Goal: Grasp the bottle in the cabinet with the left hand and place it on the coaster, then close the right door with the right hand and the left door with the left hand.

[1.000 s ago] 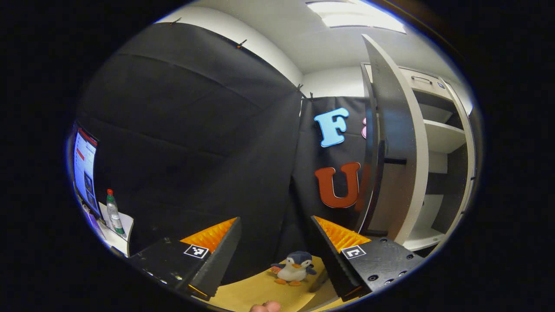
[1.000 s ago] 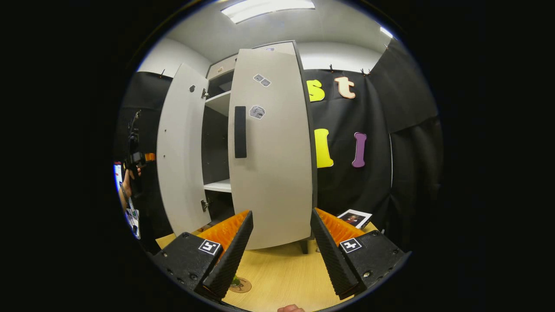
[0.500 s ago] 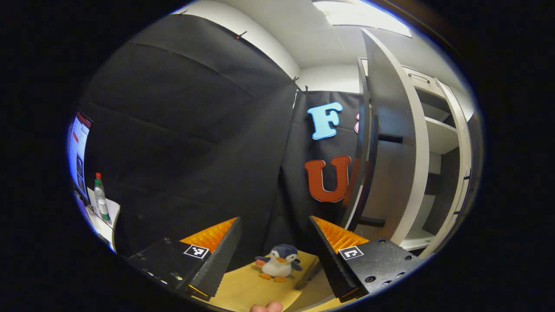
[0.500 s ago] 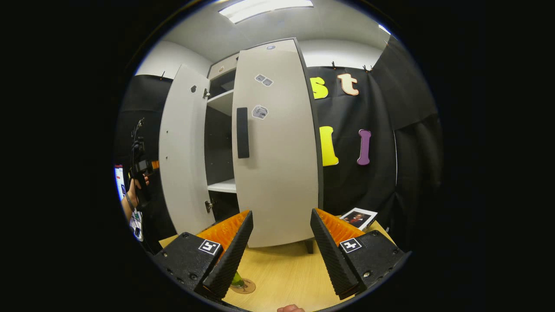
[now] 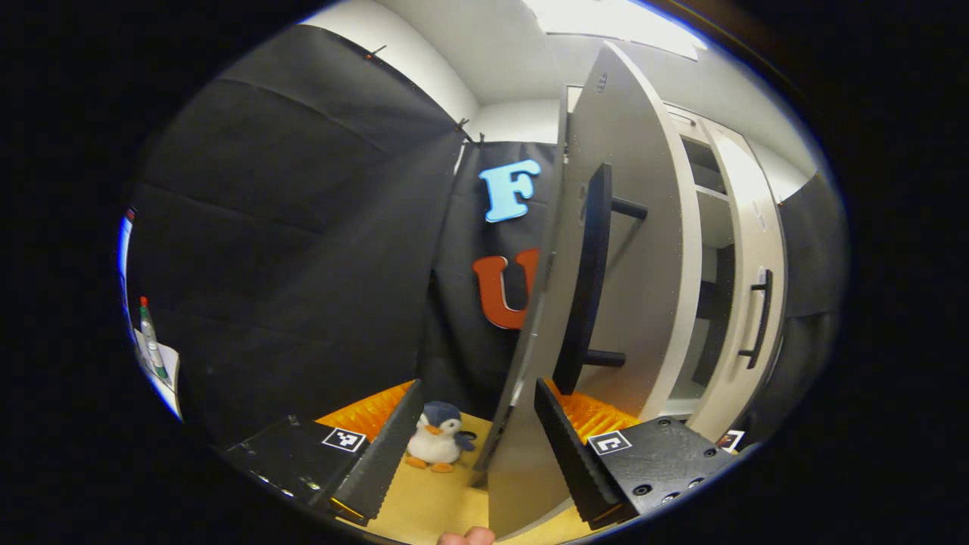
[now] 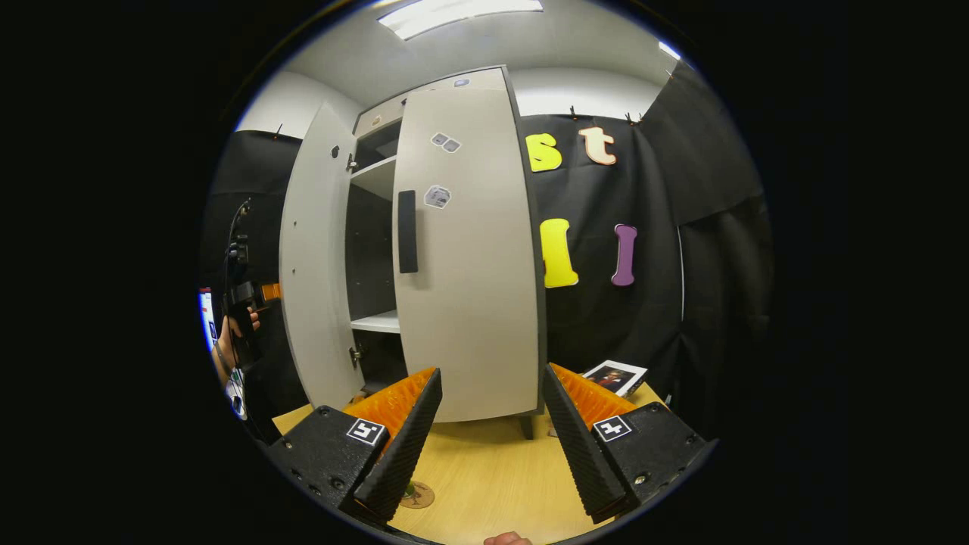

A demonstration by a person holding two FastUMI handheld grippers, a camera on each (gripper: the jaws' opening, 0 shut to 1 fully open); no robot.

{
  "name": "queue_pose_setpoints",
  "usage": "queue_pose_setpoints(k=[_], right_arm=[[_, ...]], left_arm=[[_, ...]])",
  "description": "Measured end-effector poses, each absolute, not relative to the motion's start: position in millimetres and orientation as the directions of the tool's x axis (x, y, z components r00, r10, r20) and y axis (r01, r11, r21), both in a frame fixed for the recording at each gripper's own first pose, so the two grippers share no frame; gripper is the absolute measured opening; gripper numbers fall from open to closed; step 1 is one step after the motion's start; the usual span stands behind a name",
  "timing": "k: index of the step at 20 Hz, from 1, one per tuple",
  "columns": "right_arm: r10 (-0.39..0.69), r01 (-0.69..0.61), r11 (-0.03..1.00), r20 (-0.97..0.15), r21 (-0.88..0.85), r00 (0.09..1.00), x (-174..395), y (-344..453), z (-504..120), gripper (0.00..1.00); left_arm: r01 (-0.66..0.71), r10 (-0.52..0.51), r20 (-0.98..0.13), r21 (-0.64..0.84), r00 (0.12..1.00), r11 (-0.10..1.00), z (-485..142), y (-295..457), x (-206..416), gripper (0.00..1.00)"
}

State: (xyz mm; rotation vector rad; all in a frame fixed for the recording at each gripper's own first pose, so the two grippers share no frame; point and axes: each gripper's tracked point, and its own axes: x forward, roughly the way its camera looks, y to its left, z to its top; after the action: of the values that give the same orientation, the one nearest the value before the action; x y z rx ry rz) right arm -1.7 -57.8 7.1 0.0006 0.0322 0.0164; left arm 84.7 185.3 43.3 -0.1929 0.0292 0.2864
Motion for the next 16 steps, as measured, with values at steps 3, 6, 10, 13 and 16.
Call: queue_pose_setpoints(k=[3, 6, 10, 13, 16], right_arm=[[-0.013, 0.014, 1.000, -0.031, 0.021, 0.999, -8, -67, 8, 0.82], [-0.048, 0.049, 0.999, -0.023, 0.016, 0.999, -13, -79, 10, 0.82], [-0.080, 0.080, 0.997, -0.026, 0.010, 0.996, -17, -91, 10, 0.82], [-0.080, 0.081, 0.997, -0.033, 0.019, 0.996, -17, -89, 7, 0.82], [-0.054, 0.055, 0.998, -0.037, 0.026, 0.998, -12, -79, 7, 0.82]], left_arm=[[-0.216, 0.210, -0.051, -0.219, 0.976, 0.951, 40, 153, 105, 0.91], [-0.168, 0.158, -0.060, -0.247, 0.986, 0.954, 37, 130, 112, 0.99], [-0.144, 0.139, -0.040, -0.173, 0.989, 0.974, 40, 117, 108, 0.95], [-0.112, 0.111, -0.018, -0.140, 0.994, 0.984, 50, 103, 99, 0.98], [-0.088, 0.091, 0.011, -0.156, 0.996, 0.984, 62, 88, 85, 1.00]])
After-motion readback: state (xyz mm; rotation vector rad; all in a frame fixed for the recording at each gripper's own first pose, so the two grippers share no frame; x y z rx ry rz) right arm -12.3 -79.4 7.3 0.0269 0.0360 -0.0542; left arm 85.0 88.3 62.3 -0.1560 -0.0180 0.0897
